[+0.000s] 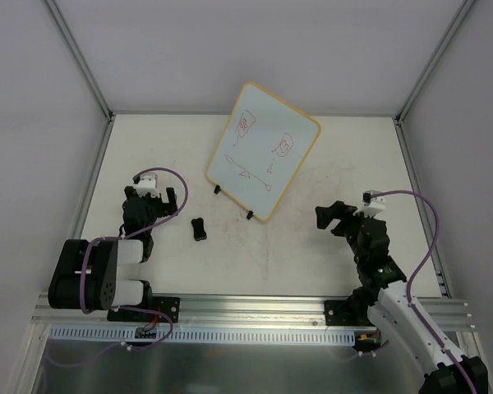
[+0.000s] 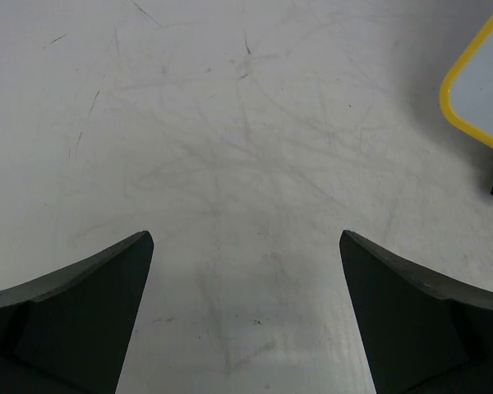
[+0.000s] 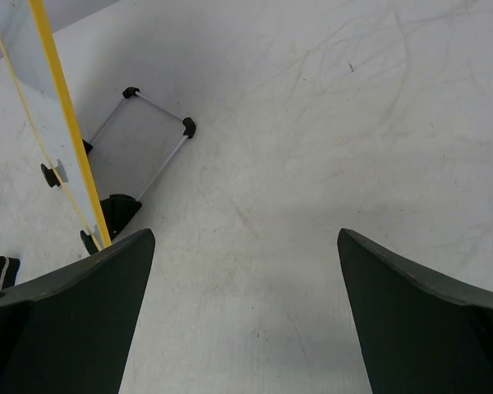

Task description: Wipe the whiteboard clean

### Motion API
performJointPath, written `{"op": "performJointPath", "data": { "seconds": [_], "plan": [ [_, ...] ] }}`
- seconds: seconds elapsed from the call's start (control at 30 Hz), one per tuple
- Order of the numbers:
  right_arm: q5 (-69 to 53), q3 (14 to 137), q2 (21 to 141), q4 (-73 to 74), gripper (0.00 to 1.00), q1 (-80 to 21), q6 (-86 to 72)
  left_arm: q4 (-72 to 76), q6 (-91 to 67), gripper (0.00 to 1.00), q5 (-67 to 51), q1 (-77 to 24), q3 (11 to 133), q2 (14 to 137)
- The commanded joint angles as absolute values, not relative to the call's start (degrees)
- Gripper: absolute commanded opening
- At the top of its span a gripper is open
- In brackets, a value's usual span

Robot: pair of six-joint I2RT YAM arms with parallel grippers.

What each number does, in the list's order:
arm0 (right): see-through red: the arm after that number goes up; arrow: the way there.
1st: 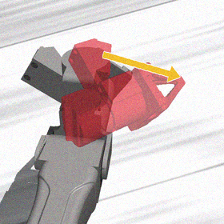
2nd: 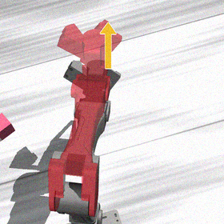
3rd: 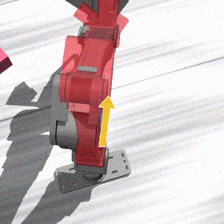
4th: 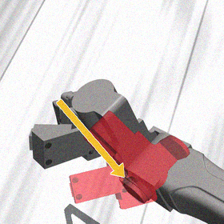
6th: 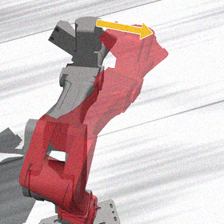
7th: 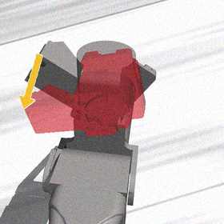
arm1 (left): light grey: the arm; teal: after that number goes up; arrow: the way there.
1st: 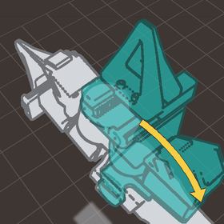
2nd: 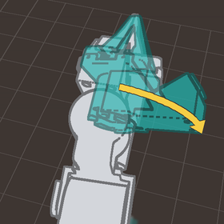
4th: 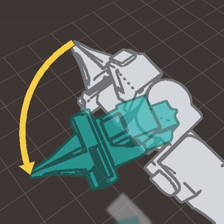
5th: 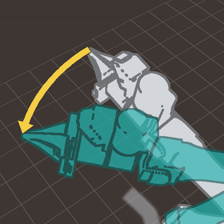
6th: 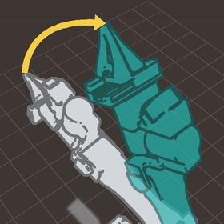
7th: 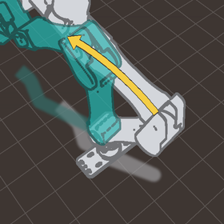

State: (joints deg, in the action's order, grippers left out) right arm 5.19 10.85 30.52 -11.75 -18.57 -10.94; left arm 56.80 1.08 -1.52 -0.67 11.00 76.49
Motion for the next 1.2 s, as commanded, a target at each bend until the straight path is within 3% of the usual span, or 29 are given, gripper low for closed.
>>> {"op": "performJointPath", "data": {
  "seconds": [0.0, 0.43, 0.73, 0.77, 0.9, 1.17],
  "plan": [
    [5.8, 10.2, 28.7, -14.7, 0.99, -18.5, -10.8, 61.1, 2.3, 0.99, -3.3, -0.4, 11.1, 75.7],
    [3.6, 9.0, 24.8, -14.5, 0.99, -18.5, -8.1, 61.6, 2.5, 0.99, -3.8, -0.4, 10.7, 75.4],
    [1.5, 8.4, 23.6, -15.2, 0.99, -18.5, -7.2, 62.1, 1.7, 0.99, -2.8, -0.4, 5.9, 65.8],
    [1.3, 8.3, 23.2, -15.3, 0.99, -18.5, -6.9, 60.0, 1.5, 0.99, -3.5, -0.4, 7.2, 63.1],
    [0.9, 7.9, 22.4, -15.5, 0.99, -18.5, -6.7, 29.2, -8.0, 0.99, -0.4, -0.4, 17.6, 56.7],
    [-2.0, 7.8, 22.9, -16.8, 0.99, -18.5, -6.6, 8.7, -23.9, 0.99, -0.4, -0.4, 23.9, 49.8]
  ]
}}
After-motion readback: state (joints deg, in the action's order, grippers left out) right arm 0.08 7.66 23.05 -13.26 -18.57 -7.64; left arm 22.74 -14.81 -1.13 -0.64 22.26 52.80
